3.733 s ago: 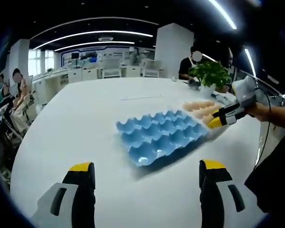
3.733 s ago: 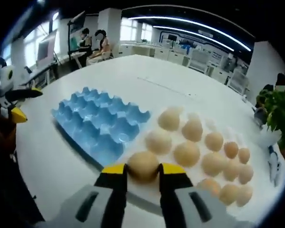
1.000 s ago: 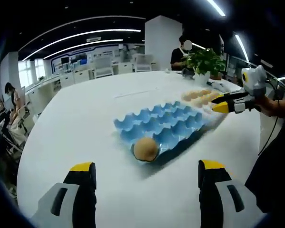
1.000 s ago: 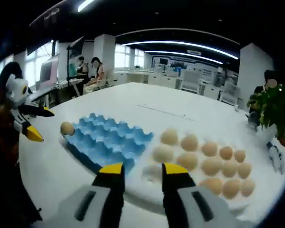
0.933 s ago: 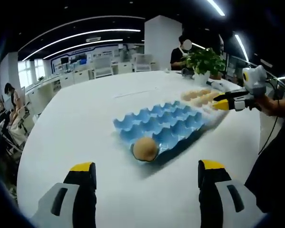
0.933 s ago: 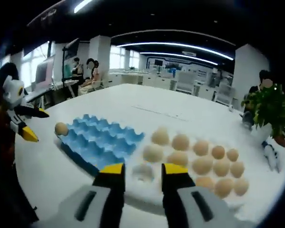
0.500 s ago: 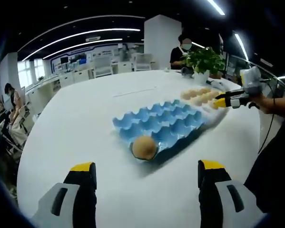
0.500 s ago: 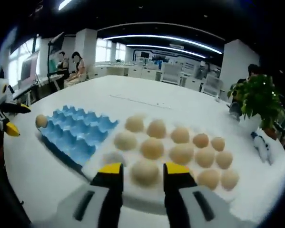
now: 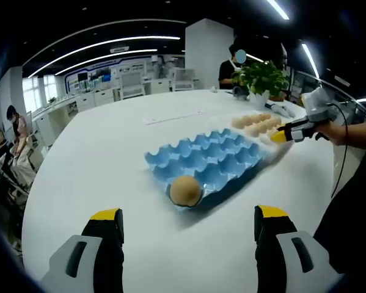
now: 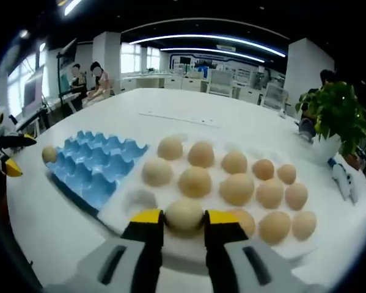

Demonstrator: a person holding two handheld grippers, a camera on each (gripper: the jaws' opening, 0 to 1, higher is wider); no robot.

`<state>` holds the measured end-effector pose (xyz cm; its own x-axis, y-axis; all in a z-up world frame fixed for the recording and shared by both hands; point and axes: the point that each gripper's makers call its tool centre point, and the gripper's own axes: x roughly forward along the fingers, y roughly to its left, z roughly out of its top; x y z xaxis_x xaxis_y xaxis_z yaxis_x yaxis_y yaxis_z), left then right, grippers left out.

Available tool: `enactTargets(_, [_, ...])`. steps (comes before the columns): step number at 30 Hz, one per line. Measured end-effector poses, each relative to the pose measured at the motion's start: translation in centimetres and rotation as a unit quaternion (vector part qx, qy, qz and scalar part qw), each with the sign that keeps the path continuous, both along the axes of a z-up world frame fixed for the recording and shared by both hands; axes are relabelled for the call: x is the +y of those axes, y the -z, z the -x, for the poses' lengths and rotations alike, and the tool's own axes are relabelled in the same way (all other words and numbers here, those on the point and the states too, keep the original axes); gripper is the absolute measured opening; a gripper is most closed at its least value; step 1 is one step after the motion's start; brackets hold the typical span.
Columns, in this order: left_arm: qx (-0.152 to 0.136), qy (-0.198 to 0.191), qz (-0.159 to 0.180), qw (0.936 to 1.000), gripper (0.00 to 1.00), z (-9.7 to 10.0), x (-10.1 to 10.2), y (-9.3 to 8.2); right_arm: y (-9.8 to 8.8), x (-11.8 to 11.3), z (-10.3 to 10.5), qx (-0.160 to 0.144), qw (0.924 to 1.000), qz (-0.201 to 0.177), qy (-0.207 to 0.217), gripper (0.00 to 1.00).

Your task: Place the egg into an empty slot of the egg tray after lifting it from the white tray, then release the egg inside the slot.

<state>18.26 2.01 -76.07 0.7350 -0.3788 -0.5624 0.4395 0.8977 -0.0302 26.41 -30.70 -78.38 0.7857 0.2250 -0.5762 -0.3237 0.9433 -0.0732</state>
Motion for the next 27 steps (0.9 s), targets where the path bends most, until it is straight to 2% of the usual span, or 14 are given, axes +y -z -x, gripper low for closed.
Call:
enactTargets(3, [-0.002, 0.002, 0.000, 1.0000, 0.88, -0.1, -0.1, -0.1, 0.0, 0.0, 0.0, 0.001, 1.0000, -0.001, 0.001, 0.25])
enactTargets(5, [-0.002, 0.003, 0.001, 1.0000, 0.88, -0.1, -0.1, -0.2, -0.1, -0.1, 0.1, 0.006, 0.9996, -0.021, 0.018, 0.25])
enactTargets(8, [-0.004, 0.005, 0.000, 1.0000, 0.88, -0.1, -0.2, -0.2, -0.8, -0.2, 0.1, -0.009, 0.9982, -0.050, 0.030, 0.25])
enactTargets(16, [0.000, 0.008, 0.000, 1.0000, 0.87, -0.1, -0.3, 0.1, -2.4, 0.2, 0.5, -0.019, 0.9975, -0.063, 0.025, 0.25])
enactTargets(21, [-0.001, 0.009, 0.002, 1.0000, 0.87, -0.2, -0.4, 0.2, -3.5, 2.1, 0.6, -0.024, 0.9968, -0.076, 0.006, 0.25])
enactTargets(27, [0.000, 0.015, 0.000, 0.9999, 0.87, -0.2, -0.7, 0.3, -4.6, 6.6, 0.9, -0.029, 0.9939, -0.097, -0.044, 0.25])
